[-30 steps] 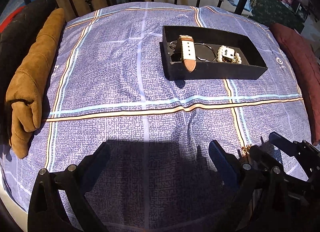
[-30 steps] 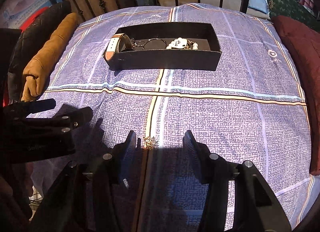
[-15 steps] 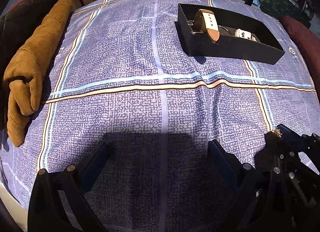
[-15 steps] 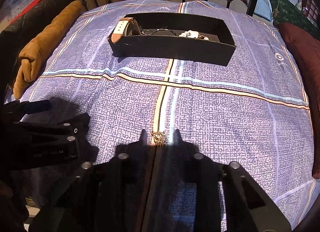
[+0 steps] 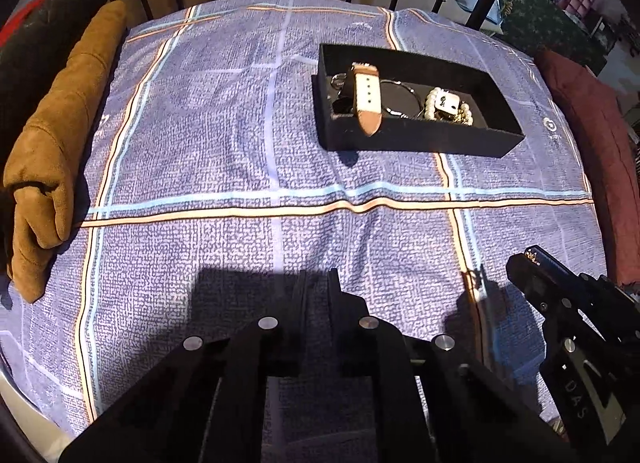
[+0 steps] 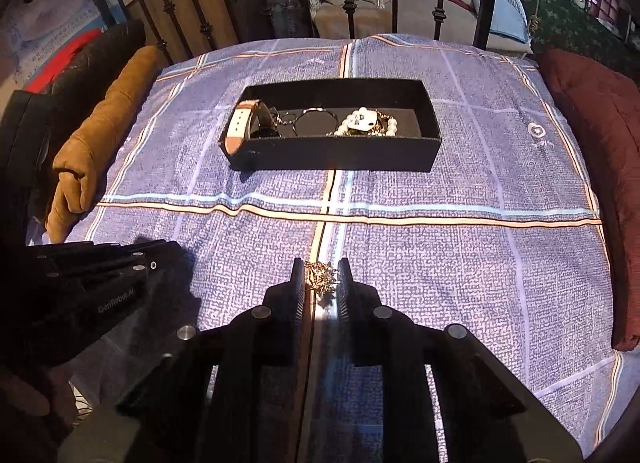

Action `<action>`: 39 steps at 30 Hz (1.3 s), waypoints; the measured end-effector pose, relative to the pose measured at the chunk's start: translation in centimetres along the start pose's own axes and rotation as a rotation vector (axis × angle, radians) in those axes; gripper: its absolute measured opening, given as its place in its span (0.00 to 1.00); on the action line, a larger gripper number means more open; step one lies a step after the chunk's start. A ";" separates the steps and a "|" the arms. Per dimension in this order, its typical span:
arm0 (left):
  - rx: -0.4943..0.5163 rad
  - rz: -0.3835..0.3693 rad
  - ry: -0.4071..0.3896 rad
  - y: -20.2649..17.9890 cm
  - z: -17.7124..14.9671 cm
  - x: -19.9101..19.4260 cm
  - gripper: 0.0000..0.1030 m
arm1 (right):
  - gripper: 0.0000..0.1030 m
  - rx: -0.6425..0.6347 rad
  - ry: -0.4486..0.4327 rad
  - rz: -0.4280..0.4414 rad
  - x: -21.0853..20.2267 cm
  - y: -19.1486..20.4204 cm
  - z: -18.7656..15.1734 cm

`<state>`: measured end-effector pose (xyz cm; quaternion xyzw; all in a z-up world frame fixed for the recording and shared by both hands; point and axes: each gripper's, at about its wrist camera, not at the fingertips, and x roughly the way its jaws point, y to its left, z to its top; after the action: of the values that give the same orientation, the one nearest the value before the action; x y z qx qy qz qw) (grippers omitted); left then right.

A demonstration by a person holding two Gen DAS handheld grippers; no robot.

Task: Organize jewelry
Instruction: 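Lower the gold chain into the box and open the right gripper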

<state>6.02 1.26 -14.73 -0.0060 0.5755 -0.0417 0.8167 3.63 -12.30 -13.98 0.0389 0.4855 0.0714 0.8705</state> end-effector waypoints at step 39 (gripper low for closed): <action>0.002 0.041 -0.163 -4.7 12.5 -1.4 0.00 | 0.17 0.006 -0.126 0.021 1.3 -4.1 13.2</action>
<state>17.00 -3.79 -8.90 0.0031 0.5071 -0.0248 0.8615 15.88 -16.12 -8.74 0.0510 0.4297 0.0764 0.8983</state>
